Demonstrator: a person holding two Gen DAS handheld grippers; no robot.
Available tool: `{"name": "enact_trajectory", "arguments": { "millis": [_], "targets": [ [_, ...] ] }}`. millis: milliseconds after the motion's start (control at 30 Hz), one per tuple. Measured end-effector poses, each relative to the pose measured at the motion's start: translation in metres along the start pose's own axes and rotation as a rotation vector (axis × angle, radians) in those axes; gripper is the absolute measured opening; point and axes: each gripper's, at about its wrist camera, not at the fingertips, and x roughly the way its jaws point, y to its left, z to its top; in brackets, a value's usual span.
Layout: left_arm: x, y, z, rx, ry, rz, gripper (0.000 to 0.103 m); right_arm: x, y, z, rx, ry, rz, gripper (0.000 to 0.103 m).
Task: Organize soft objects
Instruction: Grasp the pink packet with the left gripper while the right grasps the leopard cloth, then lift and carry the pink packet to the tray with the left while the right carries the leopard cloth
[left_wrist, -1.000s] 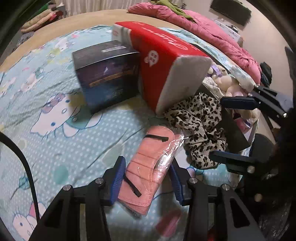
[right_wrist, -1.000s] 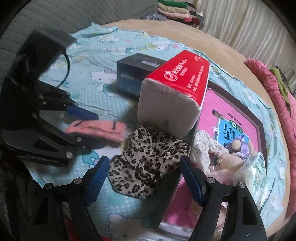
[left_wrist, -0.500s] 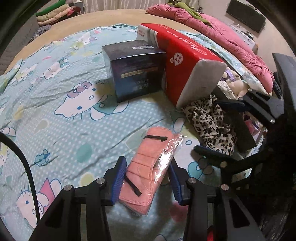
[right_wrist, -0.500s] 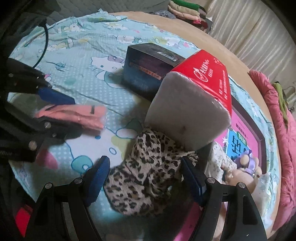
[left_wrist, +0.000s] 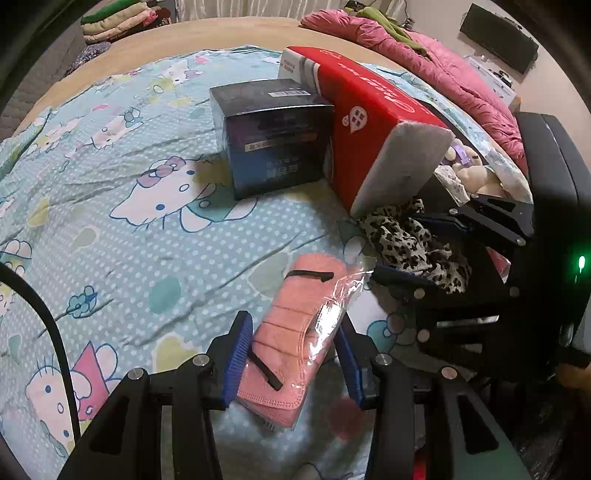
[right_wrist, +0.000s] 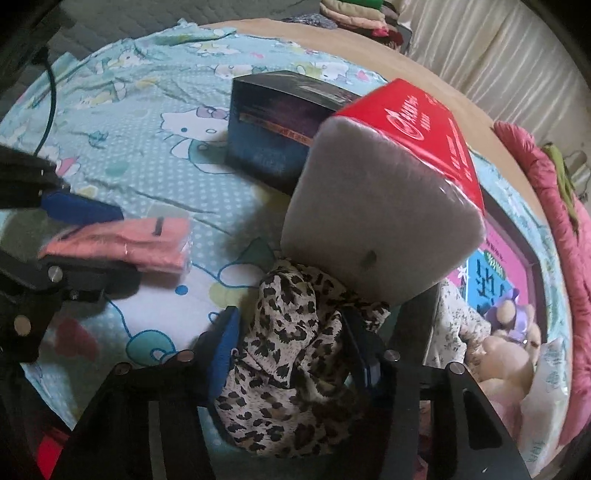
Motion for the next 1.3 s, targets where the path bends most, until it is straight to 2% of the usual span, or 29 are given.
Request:
{"name": "enact_trajectory", "arguments": {
  "millis": [133, 200, 300, 500, 667, 867, 1067, 1300],
  "targets": [
    [-0.002, -0.006, -0.002, 0.001, 0.000, -0.002, 0.045, -0.003, -0.007, -0.001, 0.024, -0.022, 0.031, 0.042],
    [-0.003, -0.006, -0.002, -0.007, -0.001, -0.008, 0.045, -0.006, -0.011, -0.003, 0.041, -0.039, 0.032, 0.029],
    [-0.009, -0.008, -0.002, -0.012, -0.013, -0.010, 0.045, -0.014, -0.019, -0.008, 0.088, -0.076, 0.062, 0.017],
    [-0.028, -0.018, 0.000, -0.010, -0.060, -0.001, 0.045, -0.054, -0.027, -0.016, 0.159, -0.209, 0.162, 0.016],
    [-0.053, -0.028, 0.008, -0.005, -0.124, 0.004, 0.045, -0.101, -0.030, -0.015, 0.171, -0.334, 0.175, 0.016],
    [-0.100, -0.050, 0.023, 0.009, -0.250, 0.032, 0.045, -0.140, -0.050, -0.020, 0.248, -0.430, 0.203, 0.016],
    [-0.131, -0.073, 0.041, 0.037, -0.308, 0.017, 0.045, -0.171, -0.079, -0.031, 0.335, -0.487, 0.178, 0.016],
    [-0.129, -0.113, 0.061, 0.107, -0.304, 0.005, 0.045, -0.198, -0.121, -0.059, 0.453, -0.546, 0.117, 0.016]
  ]
}}
